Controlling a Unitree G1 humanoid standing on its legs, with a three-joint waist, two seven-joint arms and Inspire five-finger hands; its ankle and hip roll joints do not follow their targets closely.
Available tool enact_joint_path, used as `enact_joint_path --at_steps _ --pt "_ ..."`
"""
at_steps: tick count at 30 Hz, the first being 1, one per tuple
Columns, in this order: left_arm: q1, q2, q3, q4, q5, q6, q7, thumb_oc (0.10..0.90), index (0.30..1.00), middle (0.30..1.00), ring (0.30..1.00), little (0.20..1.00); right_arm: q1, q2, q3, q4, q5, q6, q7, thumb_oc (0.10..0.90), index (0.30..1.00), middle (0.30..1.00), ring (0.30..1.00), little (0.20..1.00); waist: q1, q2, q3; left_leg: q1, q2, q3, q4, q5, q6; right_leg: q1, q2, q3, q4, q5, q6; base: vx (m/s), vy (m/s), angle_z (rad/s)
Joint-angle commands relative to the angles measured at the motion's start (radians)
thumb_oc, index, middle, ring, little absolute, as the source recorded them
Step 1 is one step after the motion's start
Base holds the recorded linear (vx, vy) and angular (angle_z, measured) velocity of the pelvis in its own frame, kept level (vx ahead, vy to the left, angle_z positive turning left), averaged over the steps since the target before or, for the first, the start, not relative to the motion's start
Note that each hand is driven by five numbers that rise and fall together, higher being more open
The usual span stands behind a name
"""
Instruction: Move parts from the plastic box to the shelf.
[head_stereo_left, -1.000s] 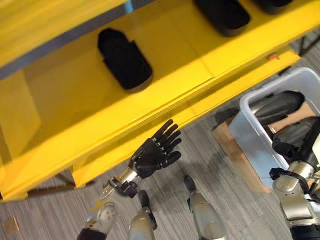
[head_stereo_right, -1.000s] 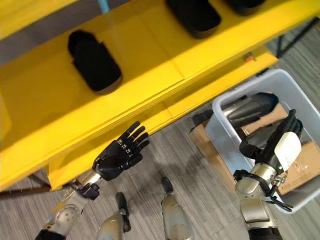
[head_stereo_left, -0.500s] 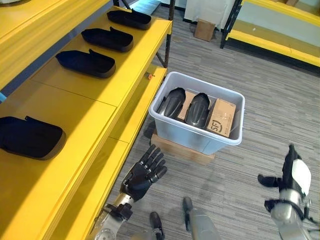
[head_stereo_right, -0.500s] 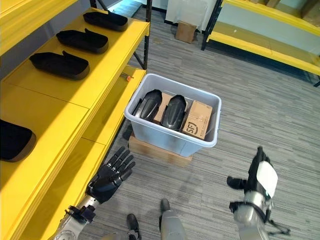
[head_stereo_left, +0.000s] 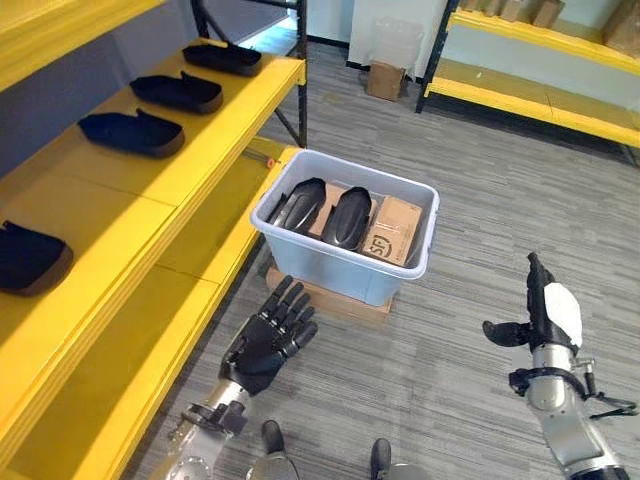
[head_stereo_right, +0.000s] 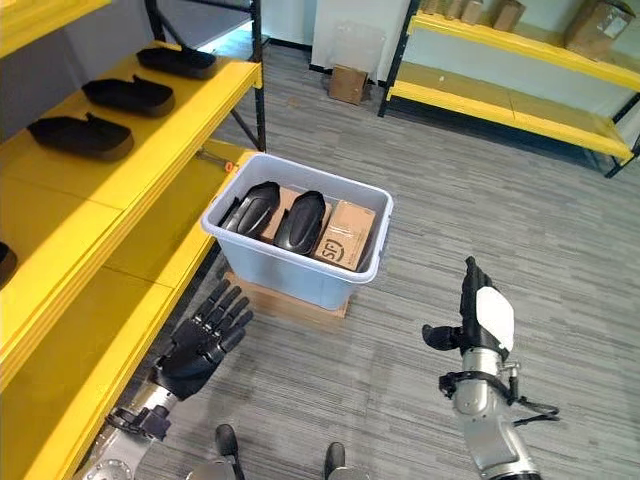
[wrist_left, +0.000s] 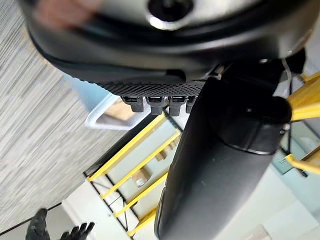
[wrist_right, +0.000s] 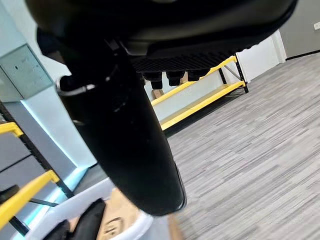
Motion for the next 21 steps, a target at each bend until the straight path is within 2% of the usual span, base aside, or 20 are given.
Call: enact_joint_path --at_steps 1,2,3,4,5,6,8,9,12,14,16,17,18,20,21 --pt "-0.11 -0.002 0.015 -0.067 -0.056 -0.072 -0.033 0.9 1.0 1.0 1.0 1.0 -0.139 -0.038 0.012 -0.088 -0.023 -0.057 -0.018 0.9 1.0 1.0 1.0 1.0 0.006 -0.056 0.001 -0.006 0.034 -0.068 0.305 -0.058 -0.062 0.031 -0.082 0.01 -0.017 0.005 -0.002 0.03 -0.101 -0.2" --pt "-0.113 -0.006 0.013 -0.062 -0.05 -0.069 -0.031 0.9 1.0 1.0 1.0 1.0 -0.144 -0.039 0.02 -0.086 -0.019 -0.056 -0.02 0.9 1.0 1.0 1.0 1.0 0.009 -0.055 0.002 -0.015 0.022 -0.084 0.309 -0.065 -0.058 0.031 -0.082 0.016 -0.019 0.006 -0.001 0.09 0.021 -0.11" --pt "-0.109 -0.016 0.013 -0.053 -0.036 -0.081 -0.023 0.9 1.0 1.0 1.0 1.0 -0.174 -0.031 0.057 -0.066 -0.01 -0.078 -0.015 0.9 1.0 1.0 1.0 1.0 0.035 -0.049 0.004 -0.012 -0.06 -0.175 0.203 -0.103 -0.032 0.024 -0.077 0.067 -0.019 0.01 0.014 0.13 0.15 0.0" --pt "-0.104 -0.019 0.017 -0.06 -0.034 -0.082 -0.025 0.9 1.0 1.0 1.0 1.0 -0.185 -0.024 0.071 -0.066 -0.007 -0.079 -0.013 0.9 1.0 1.0 1.0 1.0 0.045 -0.043 0.002 -0.013 -0.069 -0.197 0.13 -0.078 -0.035 0.024 -0.07 0.076 -0.023 0.014 0.02 0.18 0.2 -0.12" --pt "-0.1 -0.021 0.019 -0.073 -0.024 -0.069 -0.023 0.9 1.0 1.0 1.0 1.0 -0.187 -0.014 0.081 -0.076 -0.002 -0.067 -0.023 0.9 1.0 1.0 1.0 1.0 0.055 -0.038 0.006 -0.023 -0.063 -0.208 0.081 -0.021 -0.047 0.041 -0.063 0.075 -0.034 0.017 0.02 0.17 0.176 -0.69" --pt "-0.103 -0.024 0.016 -0.075 -0.008 -0.061 -0.016 0.9 1.0 1.0 1.0 1.0 -0.184 -0.001 0.089 -0.082 -0.005 -0.067 -0.031 0.9 1.0 1.0 1.0 1.0 0.059 -0.037 0.007 -0.044 -0.063 -0.221 0.056 -0.004 -0.047 0.054 -0.065 0.076 -0.042 0.017 0.02 0.19 0.274 -0.87" --pt "-0.11 -0.027 0.009 -0.051 0.02 -0.085 -0.015 0.9 1.0 1.0 1.0 1.0 -0.197 0.01 0.115 -0.071 -0.006 -0.101 -0.041 0.9 1.0 1.0 1.0 1.0 0.076 -0.04 0.002 -0.035 -0.108 -0.294 0.028 -0.049 -0.03 0.062 -0.08 0.113 -0.048 0.014 0.036 0.19 0.385 -0.55" --pt "-0.115 -0.023 0.006 -0.045 0.029 -0.098 -0.017 0.9 1.0 1.0 1.0 1.0 -0.203 0.009 0.118 -0.079 0.0 -0.114 -0.047 0.9 1.0 1.0 1.0 1.0 0.075 -0.037 -0.003 -0.005 -0.121 -0.291 0.028 -0.079 -0.02 0.062 -0.098 0.112 -0.05 0.018 0.045 0.15 0.336 -0.6" --pt "-0.139 -0.005 -0.003 -0.029 0.028 -0.108 -0.041 0.9 1.0 1.0 1.0 1.0 -0.205 0.005 0.117 -0.098 -0.021 -0.122 -0.061 0.9 1.0 1.0 1.0 1.0 0.068 -0.033 -0.015 0.026 -0.145 -0.252 0.031 -0.122 0.0 0.036 -0.137 0.094 -0.036 0.035 0.079 0.1 0.34 -0.81" --pt "-0.172 0.013 -0.016 -0.014 0.028 -0.108 -0.032 0.9 1.0 1.0 1.0 1.0 -0.238 0.011 0.123 -0.076 -0.008 -0.118 -0.069 0.9 1.0 1.0 1.0 1.0 0.065 -0.032 -0.019 0.033 -0.166 -0.23 0.046 -0.15 0.025 0.03 -0.171 0.095 -0.022 0.048 0.089 0.11 0.353 -0.51" --pt "-0.181 0.015 -0.019 -0.009 0.021 -0.105 -0.033 0.9 1.0 1.0 1.0 1.0 -0.244 0.014 0.124 -0.071 -0.007 -0.115 -0.075 0.9 1.0 1.0 1.0 1.0 0.066 -0.033 -0.021 0.032 -0.171 -0.226 0.05 -0.157 0.03 0.034 -0.175 0.092 -0.02 0.045 0.088 0.08 0.215 -0.41" --pt "-0.193 0.027 -0.019 0.003 0.019 -0.098 -0.045 0.9 1.0 1.0 1.0 1.0 -0.249 0.027 0.118 -0.061 -0.01 -0.114 -0.075 0.9 1.0 1.0 1.0 1.0 0.068 -0.032 -0.028 0.034 -0.181 -0.205 0.056 -0.167 0.048 0.028 -0.175 0.063 0.024 0.025 0.077 0.08 0.285 -0.22" --pt "-0.202 0.031 -0.017 -0.006 0.017 -0.104 -0.023 0.9 1.0 1.0 1.0 1.0 -0.255 0.047 0.127 -0.061 -0.018 -0.125 -0.062 0.9 1.0 1.0 1.0 1.0 0.071 -0.02 -0.02 0.055 -0.179 -0.185 0.048 -0.164 0.065 -0.035 -0.186 0.016 0.149 0.049 0.064 0.09 0.351 -0.33" --pt "-0.209 0.033 -0.009 -0.021 0.004 -0.119 0.007 0.9 1.0 1.0 1.0 1.0 -0.269 0.069 0.146 -0.065 -0.042 -0.139 -0.042 0.9 1.0 1.0 1.0 1.0 0.074 -0.01 -0.001 0.081 -0.172 -0.155 0.027 -0.161 0.078 -0.094 -0.181 -0.012 0.255 0.052 0.054 0.06 0.193 -0.54" --pt "-0.211 0.033 -0.008 -0.021 0.012 -0.118 0.004 0.9 1.0 1.0 1.0 1.0 -0.273 0.073 0.152 -0.065 -0.05 -0.137 -0.039 0.9 1.0 1.0 1.0 1.0 0.074 -0.01 0.004 0.089 -0.172 -0.15 0.02 -0.16 0.08 -0.099 -0.167 -0.011 0.258 0.041 0.05 0.12 0.034 -0.83"
